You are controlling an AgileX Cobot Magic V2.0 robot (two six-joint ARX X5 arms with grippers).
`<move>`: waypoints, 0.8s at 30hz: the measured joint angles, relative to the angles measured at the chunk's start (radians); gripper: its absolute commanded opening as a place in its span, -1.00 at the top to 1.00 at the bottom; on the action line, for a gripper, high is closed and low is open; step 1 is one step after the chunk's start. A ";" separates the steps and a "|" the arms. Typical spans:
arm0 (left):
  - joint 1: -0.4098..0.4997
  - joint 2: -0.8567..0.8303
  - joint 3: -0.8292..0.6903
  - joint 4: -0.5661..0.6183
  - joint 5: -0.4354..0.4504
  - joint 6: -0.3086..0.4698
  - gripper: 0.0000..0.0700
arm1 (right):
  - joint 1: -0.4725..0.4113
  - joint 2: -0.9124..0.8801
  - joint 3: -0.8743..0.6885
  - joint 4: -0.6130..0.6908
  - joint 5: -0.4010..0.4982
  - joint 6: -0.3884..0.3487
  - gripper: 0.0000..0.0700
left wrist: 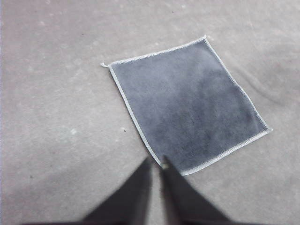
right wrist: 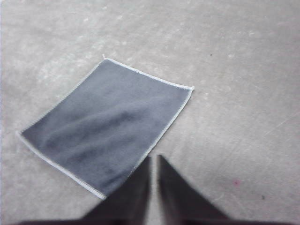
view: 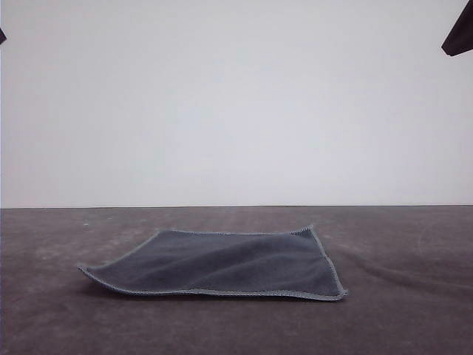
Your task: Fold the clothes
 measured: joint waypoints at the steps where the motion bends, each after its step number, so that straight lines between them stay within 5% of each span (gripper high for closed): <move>1: 0.000 0.000 0.000 0.000 0.000 0.000 0.02 | 0.000 0.000 0.000 0.000 0.000 -0.001 -0.01; 3: 0.000 -0.001 0.000 0.000 0.000 0.003 -0.13 | 0.000 0.000 0.000 0.000 0.000 -0.002 -0.09; 12: 0.000 0.000 0.000 0.000 0.000 -0.017 -0.13 | 0.000 0.006 0.000 0.011 0.000 0.011 -0.09; 17: 0.000 0.078 0.028 -0.022 0.019 -0.103 -0.13 | -0.003 0.086 0.018 0.018 -0.010 0.089 -0.09; 24: 0.017 0.291 0.110 -0.053 0.102 -0.149 -0.13 | -0.046 0.283 0.082 0.013 -0.156 0.207 -0.09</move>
